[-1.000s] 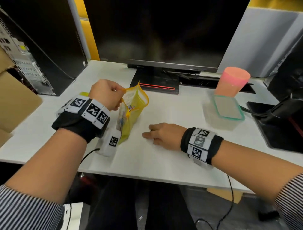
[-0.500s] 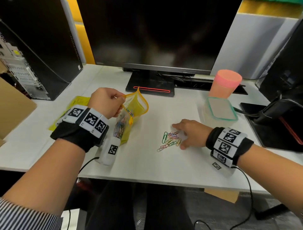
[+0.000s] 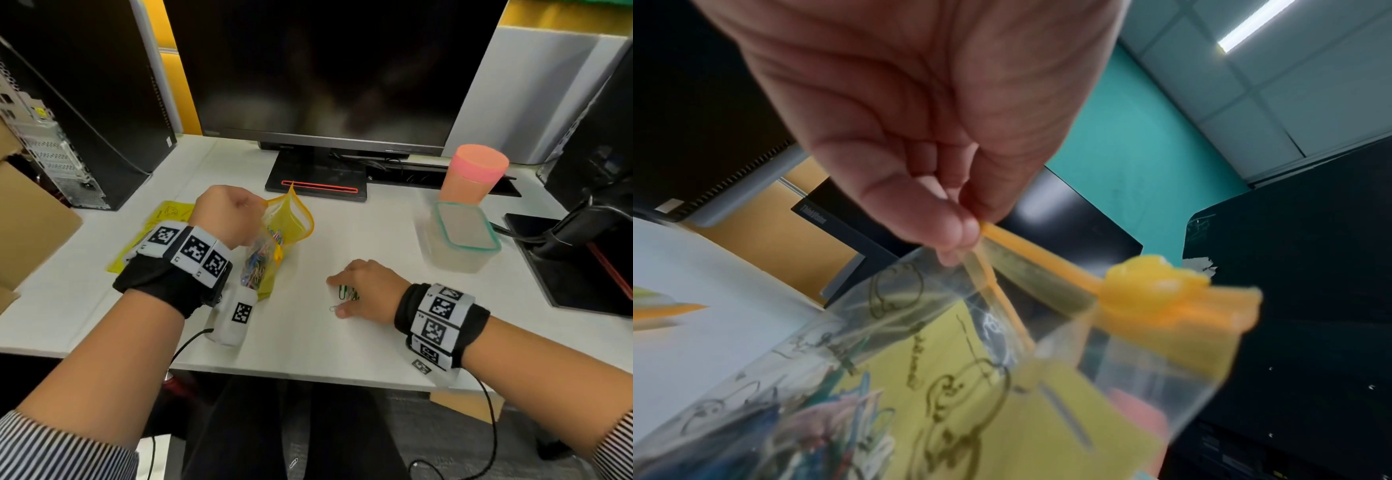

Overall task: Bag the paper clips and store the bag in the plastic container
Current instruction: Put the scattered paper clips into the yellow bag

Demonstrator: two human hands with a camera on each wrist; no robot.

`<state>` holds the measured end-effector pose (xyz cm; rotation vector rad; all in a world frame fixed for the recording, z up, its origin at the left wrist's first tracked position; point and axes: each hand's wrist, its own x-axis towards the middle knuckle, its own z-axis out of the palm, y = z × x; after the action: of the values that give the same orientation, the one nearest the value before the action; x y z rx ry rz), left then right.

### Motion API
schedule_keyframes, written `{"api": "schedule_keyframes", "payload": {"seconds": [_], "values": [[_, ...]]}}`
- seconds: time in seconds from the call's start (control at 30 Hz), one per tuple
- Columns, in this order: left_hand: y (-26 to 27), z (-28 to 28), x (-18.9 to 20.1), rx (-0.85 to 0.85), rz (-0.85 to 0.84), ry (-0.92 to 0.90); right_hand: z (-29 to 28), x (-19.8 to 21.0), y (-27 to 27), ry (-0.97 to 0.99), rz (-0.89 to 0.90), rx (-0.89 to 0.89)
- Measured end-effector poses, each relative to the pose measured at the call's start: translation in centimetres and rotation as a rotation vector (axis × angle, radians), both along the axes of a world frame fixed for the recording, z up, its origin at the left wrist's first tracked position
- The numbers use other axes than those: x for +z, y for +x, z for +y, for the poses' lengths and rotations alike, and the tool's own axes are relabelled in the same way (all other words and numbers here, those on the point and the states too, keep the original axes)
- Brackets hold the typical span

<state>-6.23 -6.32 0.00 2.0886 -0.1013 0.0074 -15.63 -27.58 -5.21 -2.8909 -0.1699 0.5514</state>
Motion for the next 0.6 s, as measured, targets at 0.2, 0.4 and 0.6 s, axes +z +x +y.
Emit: {"api": "schedule_keyframes", "payload": {"seconds": [0.2, 0.4, 0.6], "values": [[-0.3, -0.6, 0.0, 0.002, 0.019, 0.001, 0.7, 0.3, 0.1, 0.09, -0.109, -0.045], [-1.1, -0.5, 0.1, -0.041, 0.001, 0.02, 0.8, 0.6, 0.6, 0.137, -0.164, -0.084], [-2.1, -0.6, 0.3, -0.047, -0.135, 0.186, 1.0, 0.8, 1.7, 0.13, -0.119, -0.136]]}}
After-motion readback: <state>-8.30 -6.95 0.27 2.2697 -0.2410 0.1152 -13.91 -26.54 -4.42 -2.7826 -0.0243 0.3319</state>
